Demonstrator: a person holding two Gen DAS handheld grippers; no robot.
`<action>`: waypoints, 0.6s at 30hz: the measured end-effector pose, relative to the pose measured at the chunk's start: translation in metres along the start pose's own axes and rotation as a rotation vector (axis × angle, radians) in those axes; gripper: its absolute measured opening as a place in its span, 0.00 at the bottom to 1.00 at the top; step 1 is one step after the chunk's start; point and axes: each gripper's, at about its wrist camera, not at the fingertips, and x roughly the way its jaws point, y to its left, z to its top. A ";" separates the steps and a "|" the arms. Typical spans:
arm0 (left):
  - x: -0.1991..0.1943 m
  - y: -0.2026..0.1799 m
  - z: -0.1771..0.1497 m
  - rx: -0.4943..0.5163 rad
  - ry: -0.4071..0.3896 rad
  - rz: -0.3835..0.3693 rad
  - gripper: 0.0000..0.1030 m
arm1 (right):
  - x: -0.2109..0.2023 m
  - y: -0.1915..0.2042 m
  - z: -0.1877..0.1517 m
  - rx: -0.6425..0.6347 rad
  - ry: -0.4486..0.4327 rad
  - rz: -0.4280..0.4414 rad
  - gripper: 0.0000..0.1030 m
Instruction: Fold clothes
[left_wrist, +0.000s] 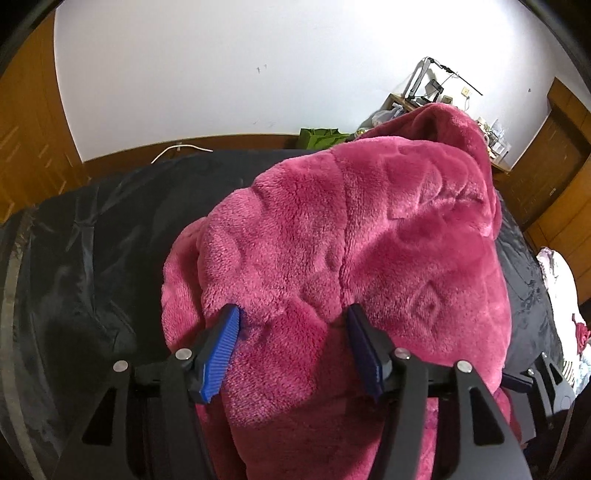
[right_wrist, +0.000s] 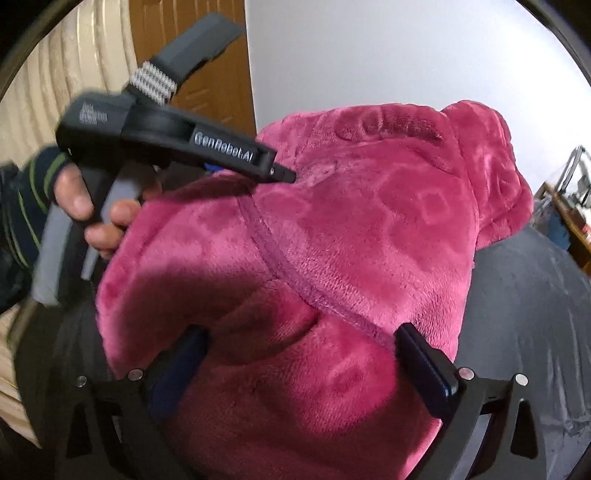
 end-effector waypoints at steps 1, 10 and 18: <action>-0.006 0.003 0.001 -0.014 -0.001 -0.013 0.62 | -0.009 -0.006 0.003 0.023 -0.010 0.025 1.00; -0.057 0.021 0.007 -0.059 -0.021 -0.097 0.63 | -0.064 -0.103 0.015 0.394 -0.131 0.155 1.00; -0.050 0.029 0.002 -0.063 0.042 -0.101 0.68 | -0.021 -0.151 0.003 0.608 -0.021 0.325 1.00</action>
